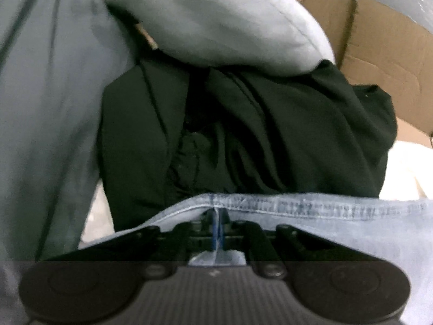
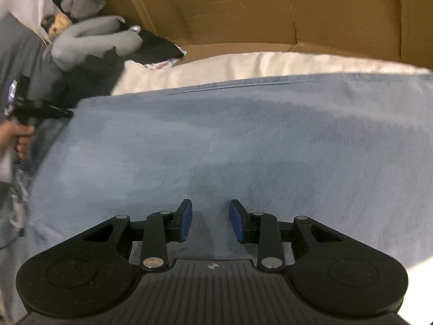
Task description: Fold clothes
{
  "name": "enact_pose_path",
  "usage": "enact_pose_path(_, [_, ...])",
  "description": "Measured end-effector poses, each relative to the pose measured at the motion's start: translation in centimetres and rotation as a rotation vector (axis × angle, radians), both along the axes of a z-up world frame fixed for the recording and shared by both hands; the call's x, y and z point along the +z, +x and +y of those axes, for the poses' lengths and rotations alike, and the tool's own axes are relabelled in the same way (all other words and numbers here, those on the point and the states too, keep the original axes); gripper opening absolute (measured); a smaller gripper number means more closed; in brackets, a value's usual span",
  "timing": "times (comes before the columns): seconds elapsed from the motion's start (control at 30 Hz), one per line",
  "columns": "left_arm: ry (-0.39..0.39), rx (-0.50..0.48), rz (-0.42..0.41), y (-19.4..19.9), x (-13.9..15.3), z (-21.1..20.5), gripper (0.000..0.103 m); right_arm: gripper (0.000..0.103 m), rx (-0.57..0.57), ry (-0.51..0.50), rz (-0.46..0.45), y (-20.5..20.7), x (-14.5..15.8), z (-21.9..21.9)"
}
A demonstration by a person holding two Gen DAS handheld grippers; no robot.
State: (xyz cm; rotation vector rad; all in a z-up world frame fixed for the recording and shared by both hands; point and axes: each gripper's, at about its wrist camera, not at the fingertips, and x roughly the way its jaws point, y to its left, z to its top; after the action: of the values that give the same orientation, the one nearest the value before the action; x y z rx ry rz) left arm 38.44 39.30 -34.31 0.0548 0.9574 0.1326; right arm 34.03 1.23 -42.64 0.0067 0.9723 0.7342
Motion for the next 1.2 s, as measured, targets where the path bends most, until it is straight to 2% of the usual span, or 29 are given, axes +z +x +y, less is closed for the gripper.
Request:
enact_pose_path(0.17, [-0.01, 0.003, 0.023, -0.1, 0.6, 0.2, 0.005, 0.037, 0.042, -0.119, -0.11, 1.3, -0.5, 3.6])
enact_pose_path(0.3, [-0.009, -0.005, 0.031, -1.3, 2.2, 0.1, 0.007, 0.035, 0.034, -0.151, -0.125, 3.1, -0.4, 5.5])
enact_pose_path(0.37, [0.015, -0.021, 0.027, -2.2, 3.5, -0.1, 0.01, 0.035, 0.035, -0.164, -0.128, 3.7, -0.2, 6.1])
enact_pose_path(0.43, [0.039, -0.024, 0.014, -3.3, 5.0, -0.2, 0.027, 0.033, 0.02, -0.18, -0.105, 4.1, 0.4, 6.6])
enact_pose_path(0.47, [0.049, -0.021, 0.004, -4.0, 5.8, -0.1, 0.031, 0.027, 0.017, -0.174, -0.099, 4.1, 0.9, 6.6])
enact_pose_path(0.5, [0.055, -0.021, -0.006, -4.6, 6.4, 0.0, 0.032, 0.027, 0.024, -0.162, -0.107, 4.0, 1.4, 6.7])
enact_pose_path(0.6, [0.081, -0.032, -0.03, -6.7, 8.3, 0.2, 0.032, 0.028, 0.055, -0.149, -0.167, 4.3, 2.8, 7.5])
enact_pose_path(0.67, [0.066, -0.043, -0.034, -7.0, 9.1, -1.3, 0.031, 0.029, 0.039, -0.137, -0.17, 5.2, 3.1, 8.1])
enact_pose_path(0.7, [0.051, -0.042, -0.03, -6.7, 9.3, -0.2, 0.031, 0.029, 0.031, -0.131, -0.172, 5.7, 3.3, 8.4])
enact_pose_path(0.77, [0.036, -0.055, -0.003, -7.3, 9.0, -0.8, 0.03, 0.03, 0.015, -0.119, -0.175, 6.7, 3.6, 9.1])
enact_pose_path(0.87, [0.058, -0.069, 0.039, -7.6, 6.1, -1.3, 0.031, 0.031, 0.021, -0.113, -0.162, 7.5, 3.2, 10.7])
enact_pose_path(0.97, [0.103, 0.003, 0.051, -7.2, 3.2, -0.2, 0.028, 0.033, 0.001, -0.127, -0.084, 8.4, 1.7, 11.8])
enact_pose_path(1.03, [0.105, 0.064, 0.051, -6.3, 2.0, 1.0, 0.025, 0.034, -0.028, -0.143, -0.037, 8.7, 0.5, 12.1])
enact_pose_path(1.1, [0.085, 0.101, 0.049, -5.5, 1.1, 2.0, 0.023, 0.034, -0.01, -0.159, -0.077, 8.4, 0.2, 12.5])
enact_pose_path(1.2, [0.082, 0.081, 0.041, -5.1, 0.2, 2.6, 0.023, 0.035, 0.003, -0.169, -0.113, 8.5, 0.0, 13.1])
